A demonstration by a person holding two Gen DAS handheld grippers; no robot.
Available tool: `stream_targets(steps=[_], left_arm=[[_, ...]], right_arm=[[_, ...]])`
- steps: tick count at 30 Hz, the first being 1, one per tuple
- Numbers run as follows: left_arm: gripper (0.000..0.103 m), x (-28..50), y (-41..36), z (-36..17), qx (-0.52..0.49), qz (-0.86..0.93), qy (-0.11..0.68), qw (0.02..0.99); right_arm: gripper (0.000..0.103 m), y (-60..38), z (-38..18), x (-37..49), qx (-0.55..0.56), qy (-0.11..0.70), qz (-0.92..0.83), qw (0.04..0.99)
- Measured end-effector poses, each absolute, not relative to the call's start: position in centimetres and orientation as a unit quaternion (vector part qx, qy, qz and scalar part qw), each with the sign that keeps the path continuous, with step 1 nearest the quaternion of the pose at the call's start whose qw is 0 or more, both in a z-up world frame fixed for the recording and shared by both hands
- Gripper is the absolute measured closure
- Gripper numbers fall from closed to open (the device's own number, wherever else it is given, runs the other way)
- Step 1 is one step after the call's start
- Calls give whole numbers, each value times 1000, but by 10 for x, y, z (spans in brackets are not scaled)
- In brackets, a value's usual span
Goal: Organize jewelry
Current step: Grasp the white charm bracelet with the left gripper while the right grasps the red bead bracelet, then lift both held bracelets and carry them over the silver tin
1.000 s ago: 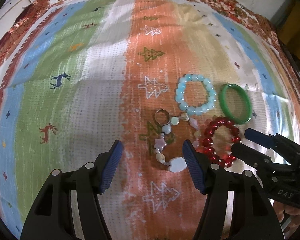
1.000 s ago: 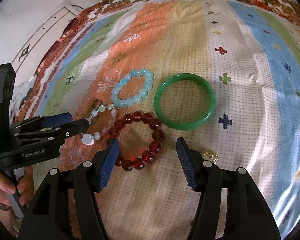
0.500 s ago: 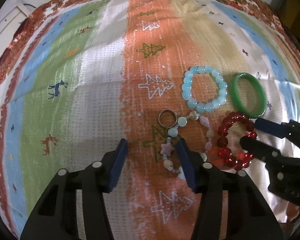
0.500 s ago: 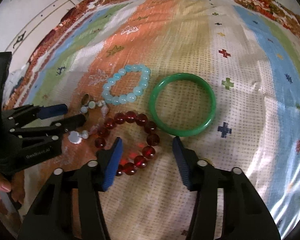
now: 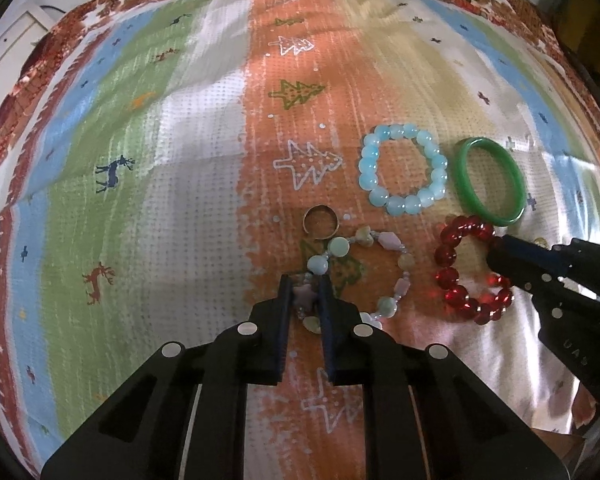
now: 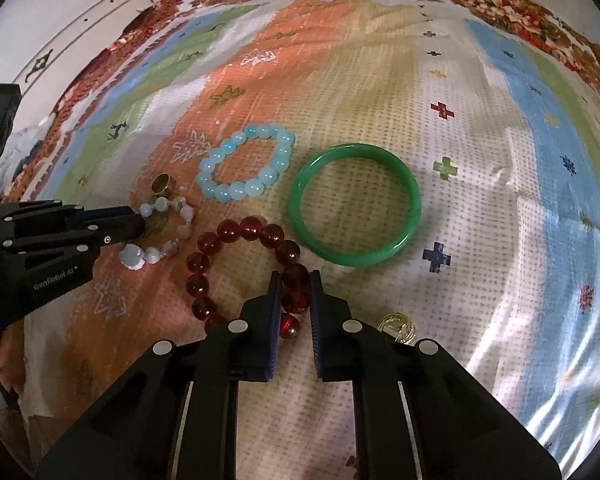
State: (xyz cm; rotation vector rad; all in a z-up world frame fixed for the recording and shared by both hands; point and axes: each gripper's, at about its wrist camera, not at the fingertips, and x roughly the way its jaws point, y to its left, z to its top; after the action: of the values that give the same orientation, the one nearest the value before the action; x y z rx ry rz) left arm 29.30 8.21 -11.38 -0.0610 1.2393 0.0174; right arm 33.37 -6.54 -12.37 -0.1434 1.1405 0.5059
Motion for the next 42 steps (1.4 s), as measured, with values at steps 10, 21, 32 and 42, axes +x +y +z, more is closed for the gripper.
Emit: stream_targets(steps=[10, 21, 32, 42], left_arm=[[91, 286, 74, -94, -40, -4, 559, 828], [93, 279, 74, -76, -61, -15, 540, 839], [97, 269, 71, -63, -65, -18, 528, 847], [97, 256, 71, -51, -79, -22, 516, 853]], right_arm=[[89, -64, -112, 325, -69, 527, 245, 811], [89, -69, -92, 311, -45, 515, 256, 817], [89, -72, -74, 296, -48, 497, 252, 829], [89, -79, -54, 281, -46, 476, 249, 842]])
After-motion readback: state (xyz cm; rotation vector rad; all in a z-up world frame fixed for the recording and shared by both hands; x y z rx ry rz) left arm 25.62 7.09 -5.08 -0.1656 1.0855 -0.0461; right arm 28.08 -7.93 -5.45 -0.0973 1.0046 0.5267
